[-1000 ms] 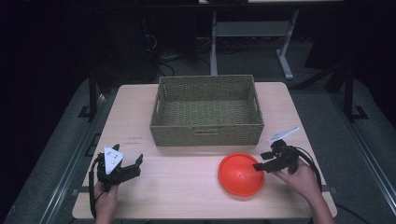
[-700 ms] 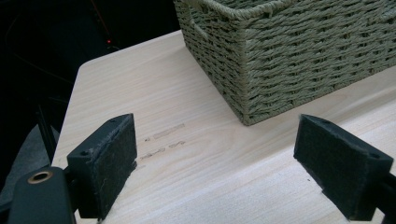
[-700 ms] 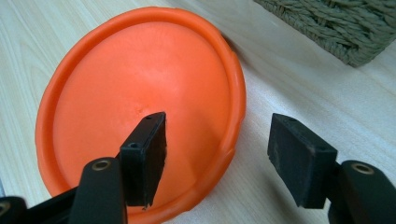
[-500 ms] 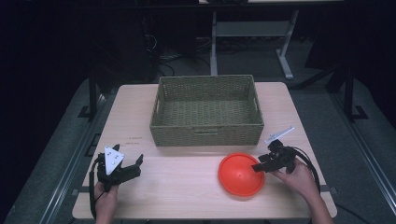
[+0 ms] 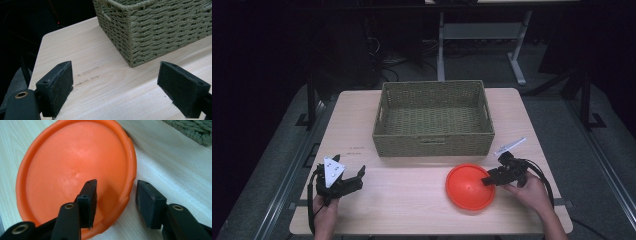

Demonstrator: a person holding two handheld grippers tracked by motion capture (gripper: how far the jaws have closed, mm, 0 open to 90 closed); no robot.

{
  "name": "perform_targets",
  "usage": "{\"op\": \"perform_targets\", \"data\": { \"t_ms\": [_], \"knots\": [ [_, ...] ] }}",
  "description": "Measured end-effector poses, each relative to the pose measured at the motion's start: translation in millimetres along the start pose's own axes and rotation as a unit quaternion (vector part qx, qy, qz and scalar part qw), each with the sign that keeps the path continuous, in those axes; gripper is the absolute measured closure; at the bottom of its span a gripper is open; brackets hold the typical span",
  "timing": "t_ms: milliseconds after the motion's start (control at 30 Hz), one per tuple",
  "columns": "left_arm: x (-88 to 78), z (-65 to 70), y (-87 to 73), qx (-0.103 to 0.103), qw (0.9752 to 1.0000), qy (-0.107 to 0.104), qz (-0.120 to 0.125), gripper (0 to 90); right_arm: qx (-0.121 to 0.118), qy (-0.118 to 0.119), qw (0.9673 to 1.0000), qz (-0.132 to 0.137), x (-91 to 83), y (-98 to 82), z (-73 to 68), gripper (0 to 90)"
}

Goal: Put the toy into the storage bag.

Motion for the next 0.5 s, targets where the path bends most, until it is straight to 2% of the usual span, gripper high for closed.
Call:
{"op": "perform_targets", "data": {
  "t_ms": [500],
  "knots": [
    [-0.7, -0.1, 0.0, 0.002, 1.0, 0.001, 0.0, 12.7, -0.002, 0.011, 0.9999, -0.002, -0.4, -0.4, 0.7, 59.7]
  ]
}}
Point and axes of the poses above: each handheld gripper's, and its own axes: x roughly forward along the jaws, y roughly out of its top, z roughly to its right, the point moved 3 cm from there along x, roughly forward along the jaws, and after that the axes turned 2 degrees about -z, right-handed, at the moved point
